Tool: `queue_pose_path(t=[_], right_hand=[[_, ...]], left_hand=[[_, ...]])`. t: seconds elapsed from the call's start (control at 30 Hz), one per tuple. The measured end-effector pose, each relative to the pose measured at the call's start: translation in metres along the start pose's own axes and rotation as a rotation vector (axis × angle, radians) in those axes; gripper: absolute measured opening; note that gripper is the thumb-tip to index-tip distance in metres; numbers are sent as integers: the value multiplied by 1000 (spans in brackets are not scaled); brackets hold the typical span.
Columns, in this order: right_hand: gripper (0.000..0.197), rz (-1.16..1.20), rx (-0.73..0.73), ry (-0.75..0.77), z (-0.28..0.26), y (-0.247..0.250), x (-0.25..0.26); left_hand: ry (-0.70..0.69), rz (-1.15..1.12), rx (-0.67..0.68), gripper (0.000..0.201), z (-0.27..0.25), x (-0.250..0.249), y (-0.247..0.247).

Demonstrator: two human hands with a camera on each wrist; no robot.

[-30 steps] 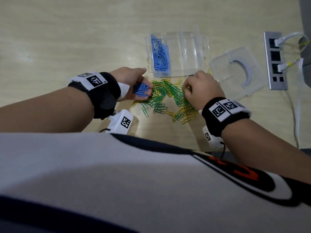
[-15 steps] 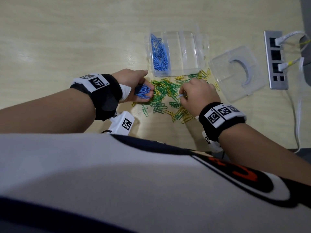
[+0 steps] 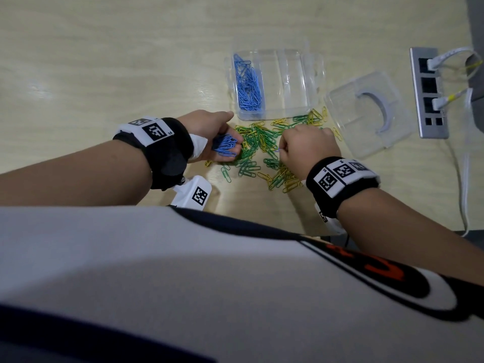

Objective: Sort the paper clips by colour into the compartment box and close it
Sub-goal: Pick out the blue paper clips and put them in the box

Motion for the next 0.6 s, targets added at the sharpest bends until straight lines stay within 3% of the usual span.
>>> queue_pose_path(t=[0.17, 0.33, 0.6], right_hand=[[27, -47, 40, -11, 5, -2, 5], [23, 22, -54, -38, -1, 1, 1], [23, 12, -15, -39, 1, -2, -4]], left_hand=[[-3, 34, 7, 54, -2, -1, -3], [2, 42, 23, 54, -1, 0, -5], [16, 63, 18, 55, 0, -5, -9]])
Point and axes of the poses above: each hand's wrist, its own z-axis towards the middle knuckle, its own y-axis out of the back of the hand, x = y × z, the point moved 3 cm from there along z, towards the middle knuckle, and after that the axes turned 15 degrees about z, right-handed, at the moved point
